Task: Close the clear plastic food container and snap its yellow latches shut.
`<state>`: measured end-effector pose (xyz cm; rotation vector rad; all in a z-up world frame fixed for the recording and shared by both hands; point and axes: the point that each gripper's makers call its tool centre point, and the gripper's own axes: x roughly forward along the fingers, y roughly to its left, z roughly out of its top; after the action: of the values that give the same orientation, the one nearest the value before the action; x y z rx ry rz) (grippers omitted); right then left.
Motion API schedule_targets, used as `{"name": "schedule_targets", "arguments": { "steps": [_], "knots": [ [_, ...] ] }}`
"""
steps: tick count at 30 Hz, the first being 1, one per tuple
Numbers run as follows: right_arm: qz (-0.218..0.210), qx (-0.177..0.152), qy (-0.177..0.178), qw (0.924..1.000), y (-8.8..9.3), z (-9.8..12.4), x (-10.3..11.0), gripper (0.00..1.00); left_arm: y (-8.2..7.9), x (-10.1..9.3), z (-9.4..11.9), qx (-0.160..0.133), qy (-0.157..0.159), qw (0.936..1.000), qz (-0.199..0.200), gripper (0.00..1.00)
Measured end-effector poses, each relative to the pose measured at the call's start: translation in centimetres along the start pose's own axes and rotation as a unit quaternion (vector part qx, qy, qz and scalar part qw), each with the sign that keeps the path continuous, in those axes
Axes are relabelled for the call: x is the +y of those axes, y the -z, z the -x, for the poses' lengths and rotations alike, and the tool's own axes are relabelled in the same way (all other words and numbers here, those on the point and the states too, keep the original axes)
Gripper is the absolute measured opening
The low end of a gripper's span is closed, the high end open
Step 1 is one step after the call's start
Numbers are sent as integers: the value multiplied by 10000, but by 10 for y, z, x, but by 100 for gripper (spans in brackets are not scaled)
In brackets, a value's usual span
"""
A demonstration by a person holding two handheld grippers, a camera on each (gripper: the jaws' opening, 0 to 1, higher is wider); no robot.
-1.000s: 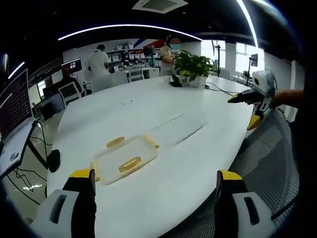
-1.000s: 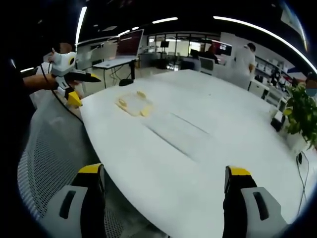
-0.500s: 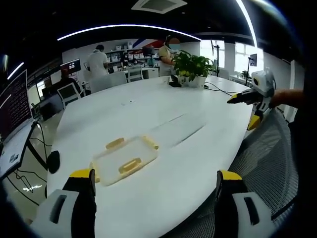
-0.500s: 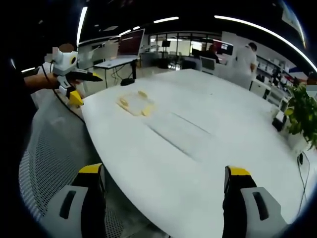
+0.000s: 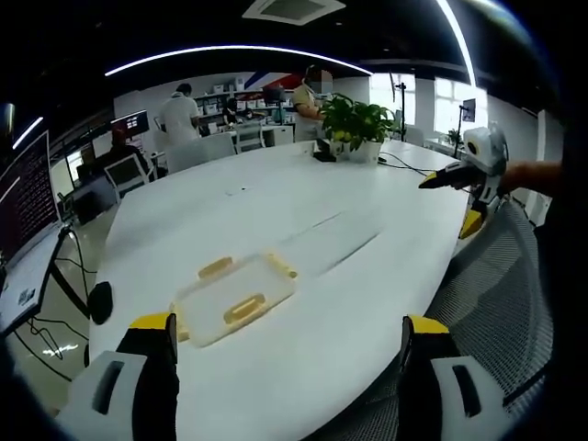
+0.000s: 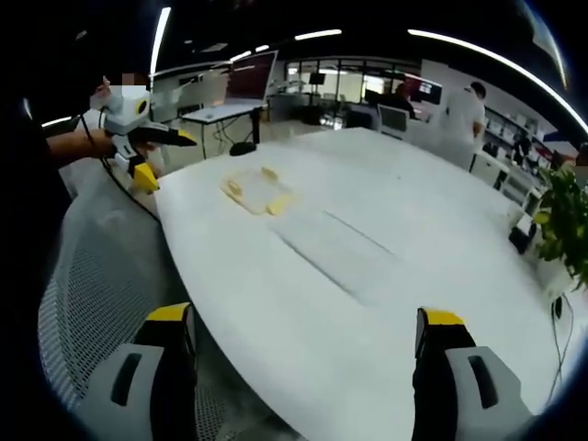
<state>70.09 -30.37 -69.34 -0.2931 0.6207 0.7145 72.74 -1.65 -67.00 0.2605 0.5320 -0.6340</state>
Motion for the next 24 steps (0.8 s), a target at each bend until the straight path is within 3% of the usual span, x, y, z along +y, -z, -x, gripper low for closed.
{"name": "schedule_targets", "arguments": {
  "steps": [24],
  "knots": [
    [458, 97, -542, 9974, -29, -17, -3, 93, -2, 22, 1, 126, 9, 9999, -87, 97]
  ]
}}
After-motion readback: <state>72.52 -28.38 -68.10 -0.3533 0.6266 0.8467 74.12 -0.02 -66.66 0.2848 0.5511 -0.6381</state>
